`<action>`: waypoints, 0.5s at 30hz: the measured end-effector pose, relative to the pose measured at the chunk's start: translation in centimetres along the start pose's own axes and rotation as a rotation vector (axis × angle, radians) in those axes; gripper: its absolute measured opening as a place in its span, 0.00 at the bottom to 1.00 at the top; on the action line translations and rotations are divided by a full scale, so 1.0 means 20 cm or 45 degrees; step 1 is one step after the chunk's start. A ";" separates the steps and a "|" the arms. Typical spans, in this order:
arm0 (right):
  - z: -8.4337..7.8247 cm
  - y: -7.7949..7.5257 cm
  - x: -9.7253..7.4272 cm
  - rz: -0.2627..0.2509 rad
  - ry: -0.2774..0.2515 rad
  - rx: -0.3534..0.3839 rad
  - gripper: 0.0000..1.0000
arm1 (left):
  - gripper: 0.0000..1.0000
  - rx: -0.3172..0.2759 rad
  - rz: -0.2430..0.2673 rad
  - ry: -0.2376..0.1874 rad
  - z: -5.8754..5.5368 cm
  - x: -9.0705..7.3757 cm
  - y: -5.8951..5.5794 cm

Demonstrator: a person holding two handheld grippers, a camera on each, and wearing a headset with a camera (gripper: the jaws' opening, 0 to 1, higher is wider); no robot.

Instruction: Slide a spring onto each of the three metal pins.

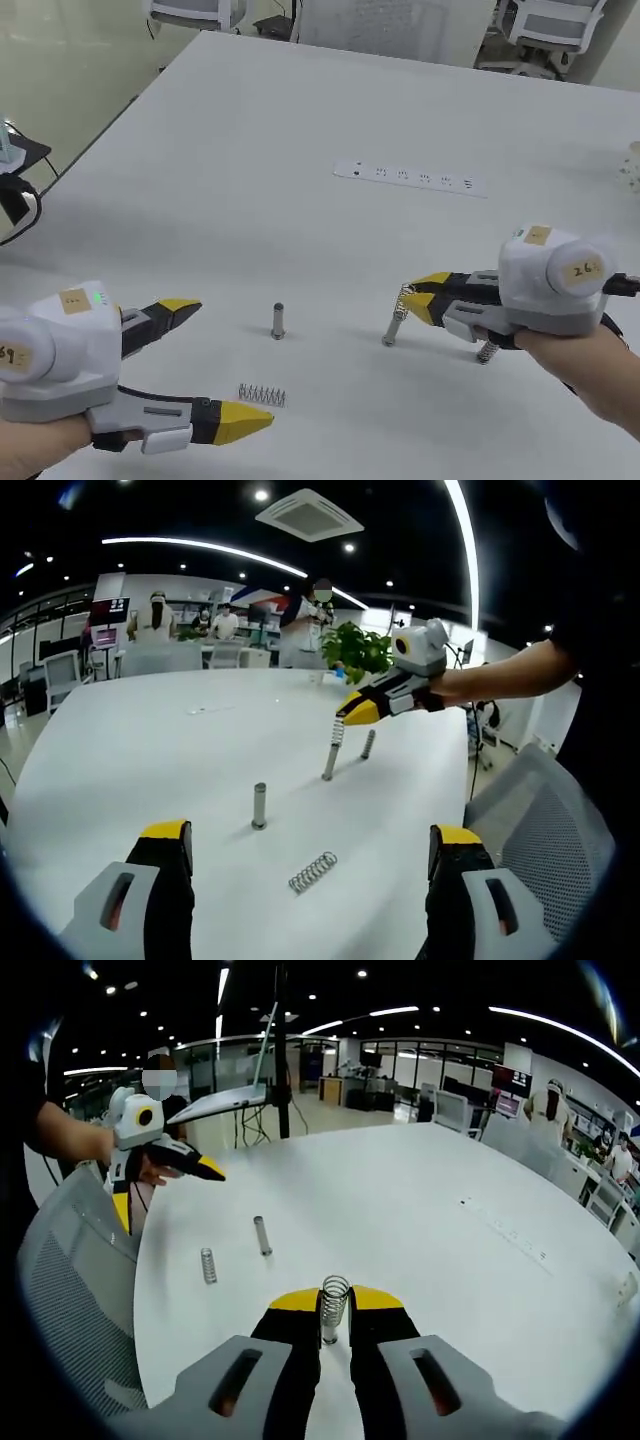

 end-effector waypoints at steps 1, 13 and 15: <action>0.00 0.00 0.00 0.001 0.003 -0.002 0.07 | 0.95 0.000 0.000 0.003 0.00 0.00 0.00; -0.04 0.01 0.05 0.008 0.041 0.000 0.07 | 0.95 -0.009 0.003 0.011 -0.02 -0.01 0.00; -0.05 0.02 0.07 0.012 0.060 -0.011 0.07 | 0.95 -0.010 0.005 0.011 -0.02 -0.01 0.00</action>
Point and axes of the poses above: the centre of the closed fingertips' face, and the gripper's own axes: x roughly forward along the fingers, y roughly to its left, z roughly out of its top, the point moved 5 cm from there along -x, roughly backward along the fingers, and after that the axes turned 13 degrees about y, right-handed, at the moved point
